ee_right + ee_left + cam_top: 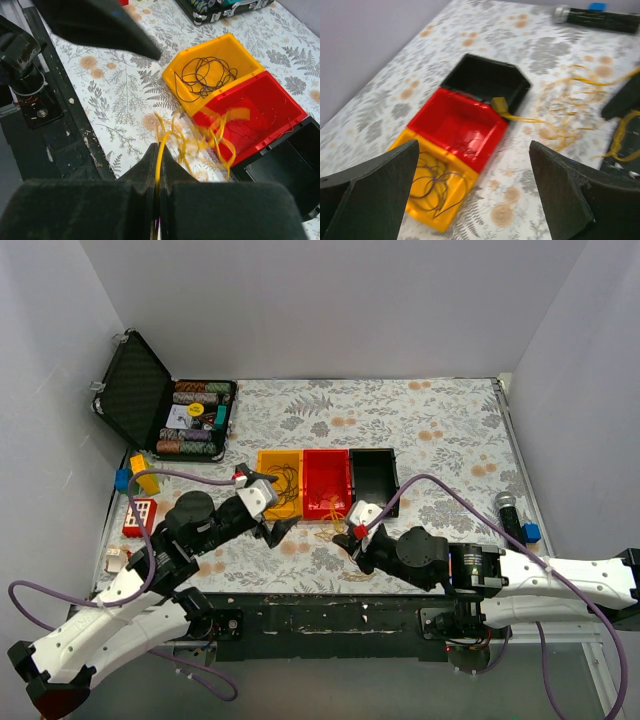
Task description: Untangle the cables
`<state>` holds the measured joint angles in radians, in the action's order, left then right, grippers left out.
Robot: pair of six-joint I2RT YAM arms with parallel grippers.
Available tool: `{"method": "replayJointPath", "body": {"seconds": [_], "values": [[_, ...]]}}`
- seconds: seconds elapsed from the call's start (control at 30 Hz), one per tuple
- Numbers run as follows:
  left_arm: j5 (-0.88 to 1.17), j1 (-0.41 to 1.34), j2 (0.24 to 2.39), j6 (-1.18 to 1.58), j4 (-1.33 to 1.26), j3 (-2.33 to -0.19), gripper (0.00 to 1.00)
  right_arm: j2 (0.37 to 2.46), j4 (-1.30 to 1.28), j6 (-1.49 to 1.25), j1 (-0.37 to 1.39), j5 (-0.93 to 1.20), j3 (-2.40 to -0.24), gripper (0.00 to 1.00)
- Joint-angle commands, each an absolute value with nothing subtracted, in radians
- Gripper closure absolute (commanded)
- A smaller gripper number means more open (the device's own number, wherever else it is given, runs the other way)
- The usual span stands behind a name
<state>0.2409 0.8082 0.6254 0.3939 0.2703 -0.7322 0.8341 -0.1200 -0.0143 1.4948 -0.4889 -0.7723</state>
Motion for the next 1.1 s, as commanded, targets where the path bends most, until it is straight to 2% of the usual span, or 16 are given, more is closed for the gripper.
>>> {"method": "replayJointPath", "body": {"seconds": [0.0, 0.07, 0.13, 0.2, 0.3, 0.57, 0.77, 0.97, 1.07], "values": [[-0.167, 0.807, 0.604, 0.416, 0.19, -0.716, 0.07, 0.841, -0.161, -0.07, 1.502, -0.503, -0.842, 0.99], [-0.102, 0.805, 0.568, 0.442, 0.216, -0.718, 0.05, 0.842, -0.166, -0.081, 1.502, -0.505, -0.842, 0.99], [0.205, 0.807, 0.525, 0.433, 0.311, -0.726, 0.02, 0.836, -0.149, -0.078, 1.502, -0.499, -0.83, 0.99], [0.497, 0.808, 0.511, 0.404, 0.417, -0.732, 0.03, 0.833, -0.134, -0.078, 1.502, -0.492, -0.827, 0.99], [0.719, 0.807, 0.547, 0.405, 0.465, -0.713, 0.08, 0.838, -0.126, -0.077, 1.502, -0.473, -0.838, 0.99], [0.749, 0.807, 0.65, 0.328, 0.322, -0.649, 0.11, 0.854, -0.114, -0.074, 1.502, -0.433, -0.877, 0.99], [0.804, 0.813, 0.704, 0.321, 0.304, -0.657, 0.32, 0.853, -0.081, -0.072, 1.502, -0.43, -0.879, 0.99], [0.773, 0.831, 0.683, 0.379, 0.224, -0.654, 0.42, 0.864, -0.071, -0.069, 1.502, -0.425, -0.884, 0.99], [0.767, 0.841, 0.678, 0.385, 0.203, -0.66, 0.59, 0.873, -0.052, -0.063, 1.502, -0.422, -0.887, 0.99]]}}
